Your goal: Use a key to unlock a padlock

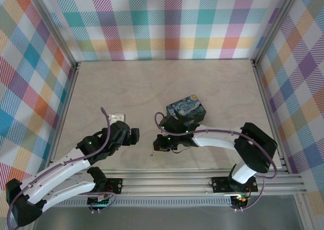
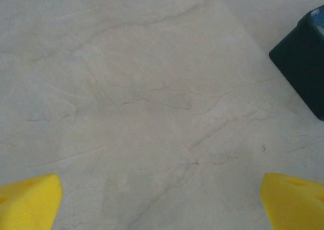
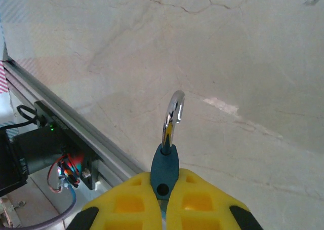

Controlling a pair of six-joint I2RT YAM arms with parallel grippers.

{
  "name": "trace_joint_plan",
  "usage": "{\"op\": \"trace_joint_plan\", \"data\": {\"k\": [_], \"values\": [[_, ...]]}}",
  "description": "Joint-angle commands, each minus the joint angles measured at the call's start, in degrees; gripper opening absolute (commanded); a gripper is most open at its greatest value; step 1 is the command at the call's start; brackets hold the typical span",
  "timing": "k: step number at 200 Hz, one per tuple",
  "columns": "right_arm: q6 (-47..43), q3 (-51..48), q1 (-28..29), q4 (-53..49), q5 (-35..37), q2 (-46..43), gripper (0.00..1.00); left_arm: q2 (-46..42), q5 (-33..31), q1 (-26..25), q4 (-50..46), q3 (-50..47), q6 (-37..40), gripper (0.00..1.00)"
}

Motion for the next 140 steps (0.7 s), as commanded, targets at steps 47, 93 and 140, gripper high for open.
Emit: {"op": "trace_joint_plan", "data": {"k": [47, 93, 140], "values": [[0.54, -0.41, -0.03, 0.59, -0.09, 6.33, 0.1, 0.77, 0.8, 0.94, -1.16, -2.34, -2.2, 1.0], [0.66, -0.52, -0.05, -5.0, 5.24, 2.96, 0.29, 2.28, 0.98, 1.11, -0.59, -1.87, -1.79, 1.0], [-2.13, 0.19, -0.06, -15.16, 13.17, -6.91, 0.34, 2.9, 0.27, 2.88, -1.74, 1.58, 2.55, 1.0]]}}
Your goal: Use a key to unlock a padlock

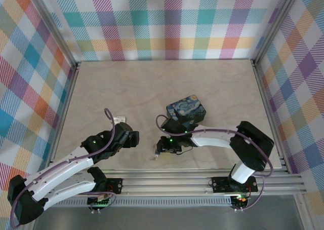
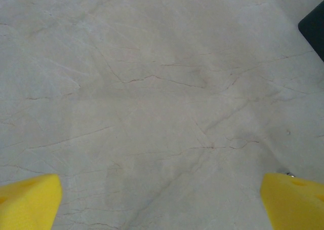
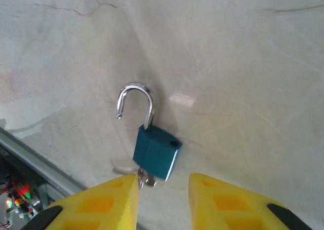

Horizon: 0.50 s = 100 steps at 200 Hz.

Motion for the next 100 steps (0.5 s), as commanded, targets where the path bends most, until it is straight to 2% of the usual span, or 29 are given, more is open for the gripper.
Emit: {"op": "trace_joint_plan", "data": {"k": [1, 22, 37, 68, 87, 100], "values": [[-2.95, 0.67, -0.06, -8.13, 6.51, -6.62, 0.34, 0.26, -0.53, 2.29, -0.99, 3.21, 3.38, 1.0], [-7.64, 3.67, -0.48, -16.05, 13.96, -12.98, 0.43, 1.59, 1.97, 6.83, -1.48, 7.43, 8.47, 1.0], [-11.22, 6.04, -2.37, -19.33, 17.27, -16.87, 0.57, 3.72, 4.53, 10.86, -1.57, 11.22, 12.26, 1.0], [-18.28, 11.43, -10.85, -22.96, 18.99, -21.74, 0.77, 11.15, 11.43, 19.21, -1.7, 22.98, 21.23, 1.0], [-22.64, 14.86, -16.82, -24.05, 20.06, -22.97, 0.99, 17.19, 13.95, 22.39, -2.19, 30.46, 25.73, 1.0], [-24.82, 16.91, -21.13, -24.25, 20.23, -22.99, 1.0, 21.04, 15.67, 24.37, -1.47, 34.23, 28.49, 1.0]]}}
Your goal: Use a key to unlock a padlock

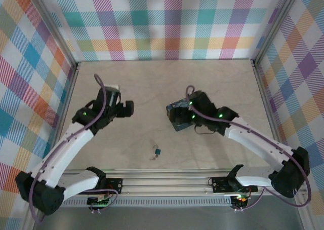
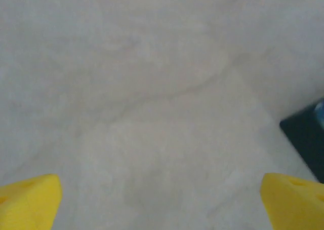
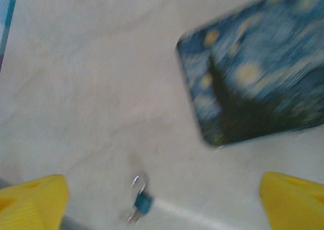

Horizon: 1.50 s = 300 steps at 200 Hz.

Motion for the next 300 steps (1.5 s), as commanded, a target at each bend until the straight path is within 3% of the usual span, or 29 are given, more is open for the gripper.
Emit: {"op": "trace_joint_plan", "data": {"k": [1, 24, 58, 81, 101, 123, 142, 173, 215, 256, 286, 300], "values": [[-7.89, 3.57, -6.02, -4.09, 2.97, -0.83, 1.0, 5.33, 5.47, 3.38, 0.05, 6.35, 8.86, 1.0], [-11.0, 4.5, -12.85, -0.73, 4.78, -0.91, 1.0, 9.02, 10.53, 7.5, 6.12, 8.05, 11.28, 1.0], [-20.14, 0.01, -21.33, 11.6, 9.32, -0.74, 1.0, 9.69, 25.54, 16.02, 18.77, 4.79, 11.27, 1.0], [-26.42, -3.92, -25.82, 18.78, 10.94, 0.35, 1.0, 11.94, 29.44, 19.78, 22.16, 4.05, 11.4, 1.0], [-31.11, -8.83, -28.87, 25.5, 11.25, 1.14, 1.0, 13.28, 27.09, 21.34, 23.87, 1.91, 13.06, 1.0], [-35.64, -15.53, -31.08, 33.22, 11.08, 1.76, 1.0, 9.08, 27.48, 21.62, 40.84, -10.78, 18.38, 1.0], [-33.96, -22.29, -33.27, 39.93, 9.24, 2.02, 1.0, 5.25, 25.92, 21.63, 52.5, -21.25, 20.76, 1.0], [-32.51, -34.52, -34.16, 59.36, 8.33, 2.53, 1.0, 6.13, 16.94, 21.63, 52.12, -25.38, 19.99, 1.0], [-37.15, -39.92, -34.68, 75.11, 8.81, 7.65, 1.0, 6.06, 7.45, 21.69, 58.18, -33.41, 16.13, 1.0], [-35.93, -43.02, -36.54, 87.78, 6.49, 15.71, 1.0, 5.9, 6.89, 21.98, 68.56, -40.78, 11.55, 1.0], [-34.68, -42.79, -37.8, 90.49, 6.1, 19.18, 1.0, 8.55, 6.08, 22.53, 79.06, -45.22, 9.14, 1.0], [-33.67, -39.98, -38.37, 83.3, 5.78, 18.47, 1.0, 10.83, 7.04, 22.6, 84.8, -46.67, 9.06, 1.0]]}}
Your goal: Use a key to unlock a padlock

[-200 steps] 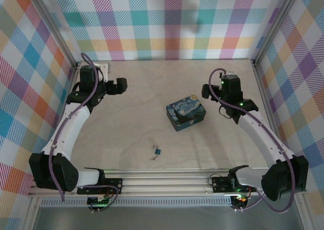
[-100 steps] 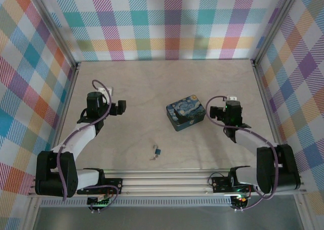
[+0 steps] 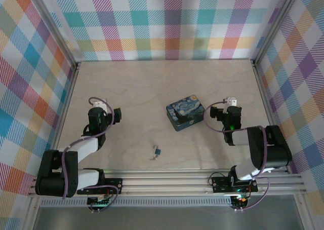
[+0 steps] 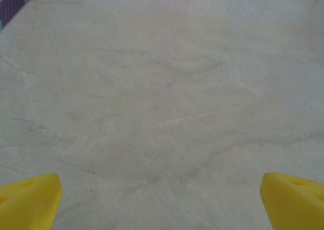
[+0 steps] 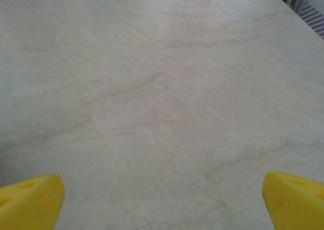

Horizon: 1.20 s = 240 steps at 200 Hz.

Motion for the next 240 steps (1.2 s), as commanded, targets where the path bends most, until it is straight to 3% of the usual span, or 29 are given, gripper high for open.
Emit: {"op": "trace_joint_plan", "data": {"k": [1, 67, 74, 240], "values": [[1.57, 2.62, -1.08, 1.47, -1.29, 0.52, 1.0, 3.07, -0.21, 1.0, 13.97, -2.47, -2.24, 1.0], [2.08, 2.46, -1.96, 1.64, -2.05, 0.35, 1.0, 18.36, 5.92, 0.96, 17.78, 3.55, 0.05, 1.0], [2.1, 2.48, -1.94, 1.38, -2.05, 0.29, 1.0, 17.74, 7.0, 0.88, 14.1, 4.59, 0.63, 1.0], [1.95, 2.58, -1.97, 1.44, -2.71, 0.45, 1.0, 17.95, 6.78, 0.68, 15.23, 4.28, 0.77, 1.0]]}}
